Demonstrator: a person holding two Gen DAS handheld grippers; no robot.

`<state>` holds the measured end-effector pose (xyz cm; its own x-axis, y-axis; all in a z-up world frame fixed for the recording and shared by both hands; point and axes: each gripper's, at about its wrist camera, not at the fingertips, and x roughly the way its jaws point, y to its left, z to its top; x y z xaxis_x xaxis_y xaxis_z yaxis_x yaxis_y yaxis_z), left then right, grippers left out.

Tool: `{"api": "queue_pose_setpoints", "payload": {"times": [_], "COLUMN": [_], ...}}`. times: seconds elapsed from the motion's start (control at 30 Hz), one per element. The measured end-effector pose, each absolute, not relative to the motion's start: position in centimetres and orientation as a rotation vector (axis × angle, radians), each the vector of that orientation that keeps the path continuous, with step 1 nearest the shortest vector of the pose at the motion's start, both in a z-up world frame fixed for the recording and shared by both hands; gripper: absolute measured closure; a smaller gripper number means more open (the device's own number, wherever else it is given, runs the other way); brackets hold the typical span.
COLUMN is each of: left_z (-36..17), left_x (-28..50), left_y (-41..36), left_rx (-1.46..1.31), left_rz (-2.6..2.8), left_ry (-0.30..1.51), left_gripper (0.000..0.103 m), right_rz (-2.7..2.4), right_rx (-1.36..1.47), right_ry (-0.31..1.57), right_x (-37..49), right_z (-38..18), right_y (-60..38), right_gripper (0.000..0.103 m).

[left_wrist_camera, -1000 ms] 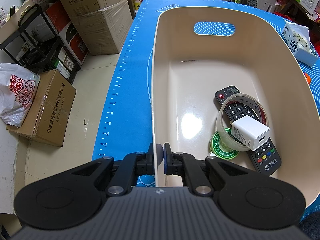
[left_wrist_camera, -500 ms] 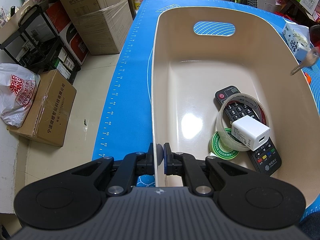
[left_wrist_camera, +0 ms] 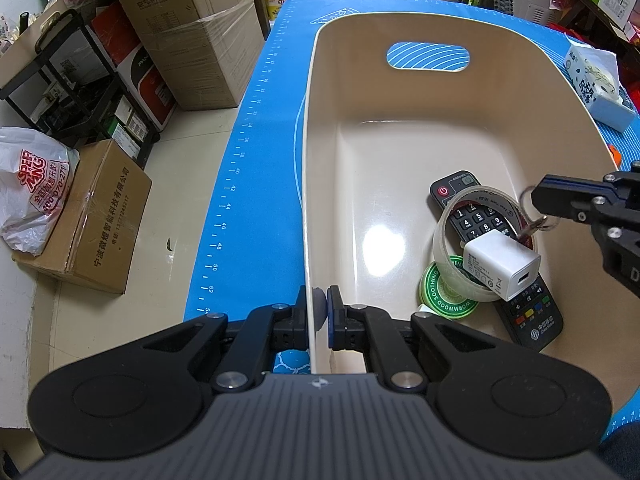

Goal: Organize rigid objects
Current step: 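Lower the key into the basket beside the tape roll and release, then move the right gripper to the orange-purple toy and grasp it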

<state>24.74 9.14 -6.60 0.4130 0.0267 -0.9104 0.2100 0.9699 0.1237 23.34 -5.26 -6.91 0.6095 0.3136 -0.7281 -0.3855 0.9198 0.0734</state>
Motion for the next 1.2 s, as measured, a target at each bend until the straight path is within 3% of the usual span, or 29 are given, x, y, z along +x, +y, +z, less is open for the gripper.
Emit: {"api": "queue_pose_setpoints", "payload": {"times": [0.13,0.3,0.67,1.2], "left_z": [-6.6,-6.6,-6.5,-6.3], "left_x": [24.7,24.8,24.8,24.8], "left_y": [9.1,9.0,9.0,9.0], "left_rx": [0.233,0.231,0.227,0.232], "left_rz": [-0.115,-0.114,-0.113,-0.113], "left_ry": [1.142,1.143,1.143,1.143], "left_gripper": [0.094,0.094,0.094,0.094], "right_rz": [0.395,0.386,0.29,0.012], "right_rx": [-0.104,-0.072,-0.071,-0.056], "right_ry": [0.851,0.829,0.694,0.848], "right_x": [23.7,23.5,22.4,25.7], "right_z": [-7.2,-6.2,-2.9,-11.2], "right_y": [-5.7,-7.1,-13.2,-23.7], "right_gripper": [0.086,0.041,0.011,0.011]}}
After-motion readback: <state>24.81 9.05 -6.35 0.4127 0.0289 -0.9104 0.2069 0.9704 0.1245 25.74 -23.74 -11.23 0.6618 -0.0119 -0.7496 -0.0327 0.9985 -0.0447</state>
